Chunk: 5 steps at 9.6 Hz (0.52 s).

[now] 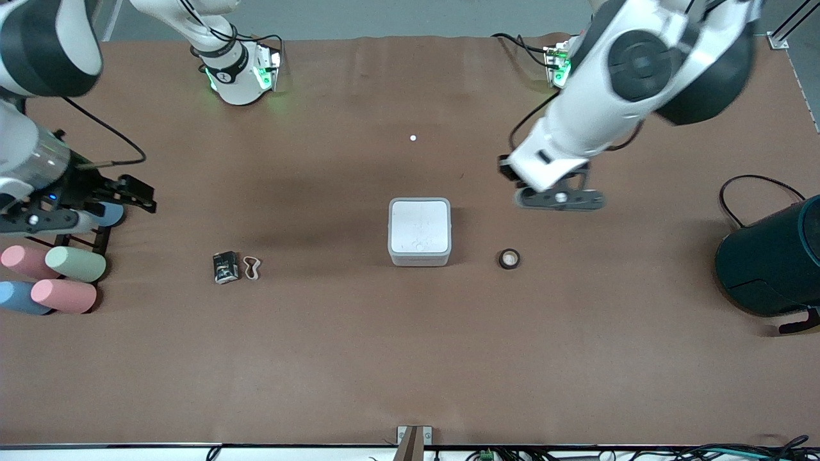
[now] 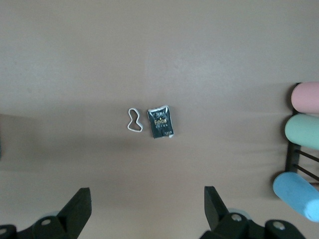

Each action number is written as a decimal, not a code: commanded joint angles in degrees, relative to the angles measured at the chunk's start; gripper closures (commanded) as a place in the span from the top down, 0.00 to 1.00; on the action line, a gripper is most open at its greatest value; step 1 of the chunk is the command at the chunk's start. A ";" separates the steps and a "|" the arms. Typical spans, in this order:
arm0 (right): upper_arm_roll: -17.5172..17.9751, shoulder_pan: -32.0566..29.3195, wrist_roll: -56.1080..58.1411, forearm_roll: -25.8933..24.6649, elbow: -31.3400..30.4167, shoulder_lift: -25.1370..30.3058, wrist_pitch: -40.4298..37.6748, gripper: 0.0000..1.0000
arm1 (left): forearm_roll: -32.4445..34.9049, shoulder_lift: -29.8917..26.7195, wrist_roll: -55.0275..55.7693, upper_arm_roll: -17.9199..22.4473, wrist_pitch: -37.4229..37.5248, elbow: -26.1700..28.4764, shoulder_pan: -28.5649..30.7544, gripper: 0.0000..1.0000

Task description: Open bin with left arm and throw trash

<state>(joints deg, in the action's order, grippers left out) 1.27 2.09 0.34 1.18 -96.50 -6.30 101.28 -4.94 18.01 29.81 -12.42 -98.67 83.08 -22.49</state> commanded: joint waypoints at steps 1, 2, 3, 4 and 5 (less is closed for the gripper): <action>0.05 0.54 -0.42 0.67 -0.71 -5.18 6.35 1.00 | 1.25 6.39 0.51 0.21 -7.20 -2.83 -1.23 0.00; 0.13 0.81 -0.51 0.67 -0.88 -7.74 10.64 1.00 | 1.60 9.73 1.55 0.55 -10.98 -3.62 -3.24 0.00; 0.22 1.50 -0.51 0.67 -0.71 -9.76 12.17 1.00 | 2.38 11.94 3.04 0.64 -15.89 -3.63 -4.91 0.00; 0.13 2.38 -0.51 0.67 -0.62 -11.70 14.44 1.00 | 2.57 13.70 3.23 0.64 -18.98 -3.72 -5.80 0.00; 0.22 2.65 -0.51 0.67 -0.53 -14.33 16.29 1.00 | 2.74 15.55 3.41 0.91 -21.63 -4.24 -7.46 0.00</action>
<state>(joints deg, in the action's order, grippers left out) 1.43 4.14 0.32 1.21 -97.49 -18.39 115.98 -3.54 31.22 31.77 -12.21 -118.57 81.50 -27.74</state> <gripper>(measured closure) 0.000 0.991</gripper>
